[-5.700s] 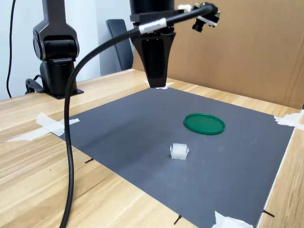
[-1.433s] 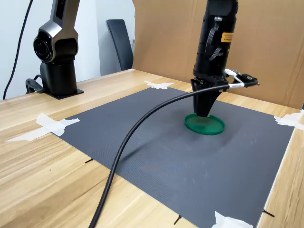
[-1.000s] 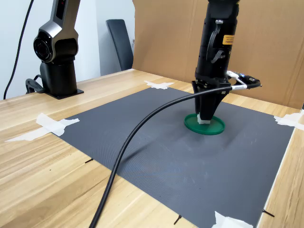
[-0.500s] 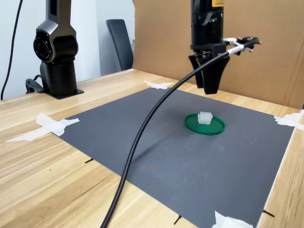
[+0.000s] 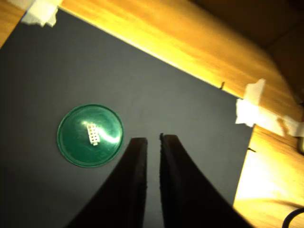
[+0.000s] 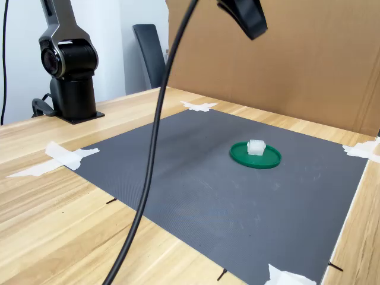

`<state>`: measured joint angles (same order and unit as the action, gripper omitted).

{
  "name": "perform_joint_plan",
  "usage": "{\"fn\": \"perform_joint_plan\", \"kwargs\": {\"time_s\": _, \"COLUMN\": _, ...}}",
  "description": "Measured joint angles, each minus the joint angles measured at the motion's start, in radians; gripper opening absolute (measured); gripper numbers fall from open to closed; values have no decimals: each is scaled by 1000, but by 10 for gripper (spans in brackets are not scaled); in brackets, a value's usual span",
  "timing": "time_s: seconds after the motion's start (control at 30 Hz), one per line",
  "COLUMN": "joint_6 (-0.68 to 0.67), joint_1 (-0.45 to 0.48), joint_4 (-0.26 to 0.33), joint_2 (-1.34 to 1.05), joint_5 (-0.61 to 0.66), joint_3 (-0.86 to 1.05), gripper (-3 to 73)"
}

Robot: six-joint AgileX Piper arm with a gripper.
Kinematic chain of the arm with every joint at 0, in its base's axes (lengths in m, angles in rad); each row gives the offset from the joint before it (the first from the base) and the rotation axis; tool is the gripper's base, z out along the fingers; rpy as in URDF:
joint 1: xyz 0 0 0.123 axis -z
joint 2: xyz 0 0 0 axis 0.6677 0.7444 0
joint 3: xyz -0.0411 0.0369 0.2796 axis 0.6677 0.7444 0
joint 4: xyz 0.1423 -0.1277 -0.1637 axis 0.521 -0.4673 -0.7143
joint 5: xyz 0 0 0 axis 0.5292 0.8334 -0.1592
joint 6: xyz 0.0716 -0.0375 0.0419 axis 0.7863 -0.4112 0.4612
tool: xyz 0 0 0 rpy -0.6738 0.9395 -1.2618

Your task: Grasp a white terminal and put it in the green lid.

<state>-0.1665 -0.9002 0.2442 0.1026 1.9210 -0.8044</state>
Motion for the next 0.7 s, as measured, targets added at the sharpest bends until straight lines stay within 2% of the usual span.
{"fn": "perform_joint_plan", "kwargs": {"time_s": 0.03, "joint_6": -8, "joint_1": 21, "joint_4": 12, "joint_2": -48, "joint_5": -24, "joint_3": 22, "gripper": 44}}
{"fn": "perform_joint_plan", "kwargs": {"time_s": 0.13, "joint_6": -18, "joint_1": 33, "joint_4": 22, "joint_2": -127, "joint_5": -56, "joint_3": 72, "gripper": -3}}
{"fn": "perform_joint_plan", "kwargs": {"time_s": 0.17, "joint_6": -17, "joint_1": 38, "joint_4": 36, "joint_2": -204, "joint_5": -122, "joint_3": 137, "gripper": -21}}
{"fn": "perform_joint_plan", "kwargs": {"time_s": 0.37, "joint_6": 61, "joint_1": 38, "joint_4": 80, "joint_2": -432, "joint_5": -362, "joint_3": 357, "gripper": -26}}
{"fn": "perform_joint_plan", "kwargs": {"time_s": 0.43, "joint_6": 107, "joint_1": 38, "joint_4": 83, "joint_2": -587, "joint_5": -439, "joint_3": 476, "gripper": -26}}
{"fn": "perform_joint_plan", "kwargs": {"time_s": 0.57, "joint_6": 178, "joint_1": 82, "joint_4": 87, "joint_2": -792, "joint_5": -448, "joint_3": 587, "gripper": -26}}
{"fn": "perform_joint_plan", "kwargs": {"time_s": 0.7, "joint_6": 216, "joint_1": 171, "joint_4": 87, "joint_2": -948, "joint_5": -406, "joint_3": 682, "gripper": -26}}
